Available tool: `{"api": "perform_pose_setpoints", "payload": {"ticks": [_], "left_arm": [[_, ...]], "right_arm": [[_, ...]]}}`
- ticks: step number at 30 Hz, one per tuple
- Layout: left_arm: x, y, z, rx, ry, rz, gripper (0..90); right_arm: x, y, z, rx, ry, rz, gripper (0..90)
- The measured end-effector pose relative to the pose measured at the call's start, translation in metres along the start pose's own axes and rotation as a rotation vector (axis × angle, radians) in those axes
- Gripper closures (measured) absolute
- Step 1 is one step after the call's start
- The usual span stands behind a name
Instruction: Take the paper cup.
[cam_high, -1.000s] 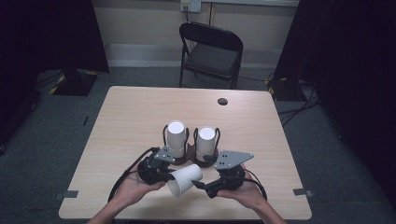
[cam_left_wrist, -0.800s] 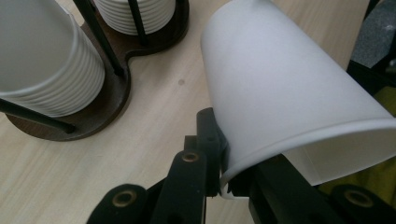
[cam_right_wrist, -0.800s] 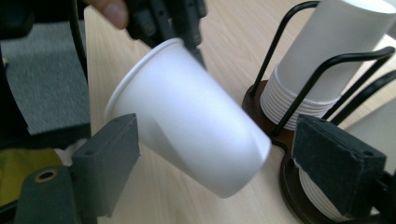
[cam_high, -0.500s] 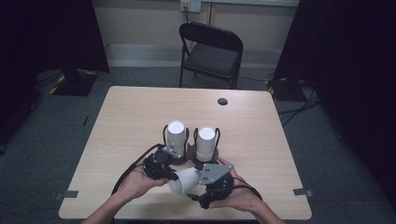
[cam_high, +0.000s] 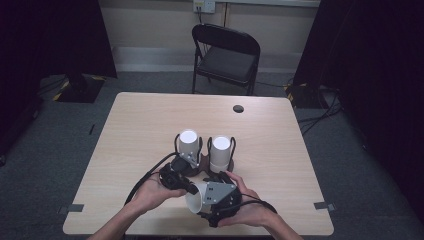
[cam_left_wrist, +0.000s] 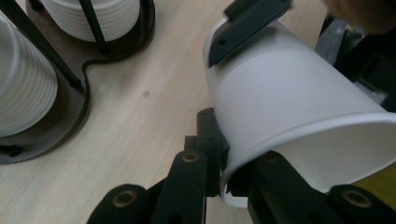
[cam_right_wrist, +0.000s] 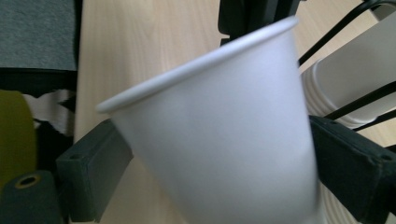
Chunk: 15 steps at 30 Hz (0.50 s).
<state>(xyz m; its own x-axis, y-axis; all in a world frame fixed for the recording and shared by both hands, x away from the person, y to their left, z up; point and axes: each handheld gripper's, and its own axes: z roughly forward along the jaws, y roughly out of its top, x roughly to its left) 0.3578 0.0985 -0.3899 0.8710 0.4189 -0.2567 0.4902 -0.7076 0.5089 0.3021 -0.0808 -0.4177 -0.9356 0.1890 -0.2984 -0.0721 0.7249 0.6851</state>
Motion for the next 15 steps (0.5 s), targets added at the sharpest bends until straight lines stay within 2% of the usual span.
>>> {"api": "perform_pose_setpoints", "payload": {"ticks": [6,9,13,15], "left_arm": [[0.0034,-0.0015,-0.0004,-0.019,-0.028,-0.032,87.1],[0.0030,-0.0003,0.0001,-0.026,-0.034,-0.030,87.1],[0.0037,0.0008,-0.0017,-0.047,-0.044,-0.048,87.1],[0.0050,0.0016,-0.0031,-0.049,-0.049,-0.044,87.1]], "right_arm": [[-0.0003,0.0013,0.0024,0.010,-0.004,-0.008,13.6],[-0.0002,0.0011,0.0041,0.009,-0.002,-0.017,15.3],[-0.0011,0.0018,0.0011,-0.012,-0.012,-0.009,15.7],[-0.0009,0.0030,0.0001,-0.028,-0.030,-0.014,15.8]]}}
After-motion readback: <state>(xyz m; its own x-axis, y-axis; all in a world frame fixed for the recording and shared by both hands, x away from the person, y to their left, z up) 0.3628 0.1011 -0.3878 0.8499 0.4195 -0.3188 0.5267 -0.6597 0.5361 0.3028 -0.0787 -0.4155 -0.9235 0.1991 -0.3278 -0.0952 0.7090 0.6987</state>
